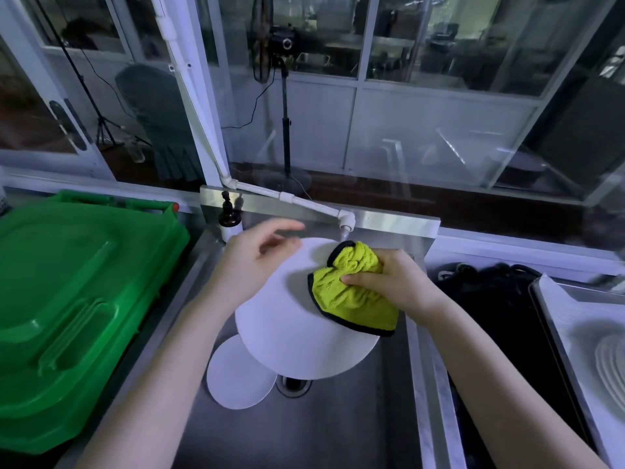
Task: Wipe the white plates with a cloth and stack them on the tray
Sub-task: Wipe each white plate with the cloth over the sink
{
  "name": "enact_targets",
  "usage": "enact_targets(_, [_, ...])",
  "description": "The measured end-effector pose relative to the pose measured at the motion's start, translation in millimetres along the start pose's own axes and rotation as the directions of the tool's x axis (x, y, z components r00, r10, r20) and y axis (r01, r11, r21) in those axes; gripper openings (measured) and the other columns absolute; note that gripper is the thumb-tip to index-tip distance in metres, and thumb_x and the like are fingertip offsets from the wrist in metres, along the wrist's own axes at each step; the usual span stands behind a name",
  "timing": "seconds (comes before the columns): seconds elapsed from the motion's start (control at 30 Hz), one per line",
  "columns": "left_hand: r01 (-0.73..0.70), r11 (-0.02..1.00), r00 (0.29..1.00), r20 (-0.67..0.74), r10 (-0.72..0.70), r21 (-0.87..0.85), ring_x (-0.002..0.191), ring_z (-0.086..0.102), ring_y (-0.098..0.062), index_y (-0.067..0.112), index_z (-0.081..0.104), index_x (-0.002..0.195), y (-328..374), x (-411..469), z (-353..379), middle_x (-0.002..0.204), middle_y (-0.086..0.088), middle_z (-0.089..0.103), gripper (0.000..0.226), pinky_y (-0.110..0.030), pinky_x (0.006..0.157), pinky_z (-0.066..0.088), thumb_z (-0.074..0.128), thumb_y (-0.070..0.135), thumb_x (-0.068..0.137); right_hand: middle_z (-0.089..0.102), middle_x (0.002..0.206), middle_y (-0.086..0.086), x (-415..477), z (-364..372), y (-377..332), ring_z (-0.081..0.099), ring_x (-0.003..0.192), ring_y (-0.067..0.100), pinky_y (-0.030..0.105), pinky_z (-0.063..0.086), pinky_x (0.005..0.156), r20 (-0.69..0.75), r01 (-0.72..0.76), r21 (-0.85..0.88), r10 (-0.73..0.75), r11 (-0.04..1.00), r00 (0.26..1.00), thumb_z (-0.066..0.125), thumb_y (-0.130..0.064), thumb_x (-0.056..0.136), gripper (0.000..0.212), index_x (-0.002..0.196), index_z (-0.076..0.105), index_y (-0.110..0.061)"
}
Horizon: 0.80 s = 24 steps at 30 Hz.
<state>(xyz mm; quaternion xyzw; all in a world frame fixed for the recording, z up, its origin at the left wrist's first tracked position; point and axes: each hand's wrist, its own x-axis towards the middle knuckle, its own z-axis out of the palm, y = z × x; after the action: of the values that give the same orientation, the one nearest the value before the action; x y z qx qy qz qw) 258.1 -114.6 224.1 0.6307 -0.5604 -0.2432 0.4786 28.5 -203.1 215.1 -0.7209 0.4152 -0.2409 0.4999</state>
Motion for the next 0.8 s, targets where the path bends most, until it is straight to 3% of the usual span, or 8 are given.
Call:
enact_targets(0.1, [0.145,0.968,0.872,-0.435,-0.224,-0.206,0.094,0.064,0.001,0.037,0.065,0.117,-15,-23,16,0.105,0.014,0.070,0.019,-0.024,0.087,0.049,0.062,0.032,0.099,0.077,0.089,0.010,-10,15,16,0.075,0.082,0.024,0.039,0.061,0.077,-0.191,-0.055,0.399,0.141,0.915,0.971,0.078,-0.010,0.079,0.009,0.088,0.075,-0.012])
enact_targets(0.17, [0.235,0.924,0.782,-0.506,-0.364,-0.301,0.107,0.060,0.001,0.046,0.058,0.120,-17,-42,40,0.115,0.022,0.066,0.021,-0.034,0.096,0.049,0.056,0.039,0.101,0.075,0.094,0.017,-18,34,25,0.074,0.084,0.030,0.039,0.061,0.072,-0.228,-0.074,0.652,0.288,0.754,0.930,0.076,-0.008,0.081,0.012,0.093,0.074,-0.005])
enact_targets(0.23, [0.211,0.911,0.771,-0.512,-0.378,-0.353,0.097,0.056,0.015,0.069,0.054,0.101,-15,-51,52,0.099,0.040,0.062,0.033,-0.025,0.087,0.046,0.053,0.036,0.103,0.075,0.095,0.019,-27,54,30,0.074,0.085,0.031,0.037,0.060,0.066,-0.198,-0.068,0.805,0.375,0.589,0.906,0.076,-0.009,0.079,0.020,0.097,0.072,-0.001])
enact_targets(0.3, [0.159,0.915,0.794,-0.503,-0.342,-0.370,0.094,0.061,0.006,0.062,0.060,0.093,-20,-48,48,0.091,0.034,0.067,0.031,-0.026,0.082,0.046,0.053,0.033,0.104,0.075,0.096,0.018,-33,65,33,0.074,0.085,0.030,0.036,0.059,0.064,-0.149,-0.079,0.857,0.391,0.510,0.908,0.077,-0.013,0.073,0.027,0.096,0.073,-0.001])
enact_targets(0.43, [0.117,0.974,0.889,-0.417,-0.189,-0.192,0.090,0.062,-0.006,0.035,0.063,0.103,-26,-30,21,0.093,0.020,0.070,0.011,-0.023,0.075,0.047,0.054,0.027,0.103,0.074,0.098,0.020,-28,45,27,0.073,0.090,0.036,0.043,0.060,0.077,-0.121,-0.124,0.707,0.291,0.697,0.949,0.080,-0.018,0.066,0.035,0.096,0.073,-0.002])
enact_targets(0.57, [0.015,1.000,0.977,-0.215,-0.015,0.001,0.070,0.058,-0.017,0.027,0.061,0.095,-11,-2,-15,0.083,-0.003,0.069,0.013,-0.031,0.066,0.045,0.055,0.037,0.098,0.077,0.088,0.007,-14,9,5,0.075,0.083,0.025,0.037,0.060,0.076,-0.093,-0.075,0.282,0.105,0.956,0.990,0.083,-0.017,0.072,0.019,0.087,0.075,-0.010])
enact_targets(0.7, [-0.117,0.966,0.992,0.076,0.102,0.231,0.059,0.049,-0.008,0.037,0.059,0.089,11,14,-22,0.068,0.009,0.057,0.013,-0.018,0.059,0.039,0.057,0.050,0.089,0.077,0.084,-0.001,2,0,-24,0.074,0.079,0.013,0.024,0.058,0.071,-0.031,0.069,0.090,-0.066,0.994,0.997,0.083,-0.015,0.075,0.013,0.084,0.074,-0.019])
enact_targets(0.8, [-0.228,0.926,0.955,0.255,0.152,0.302,0.058,0.037,-0.006,0.019,0.064,0.087,12,11,-5,0.064,-0.002,0.049,0.020,-0.021,0.053,0.028,0.069,0.037,0.092,0.075,0.077,-0.013,10,6,-41,0.070,0.075,0.002,0.017,0.054,0.071,0.088,0.171,-0.154,-0.159,0.973,0.983,0.085,-0.020,0.073,0.021,0.075,0.070,-0.033])
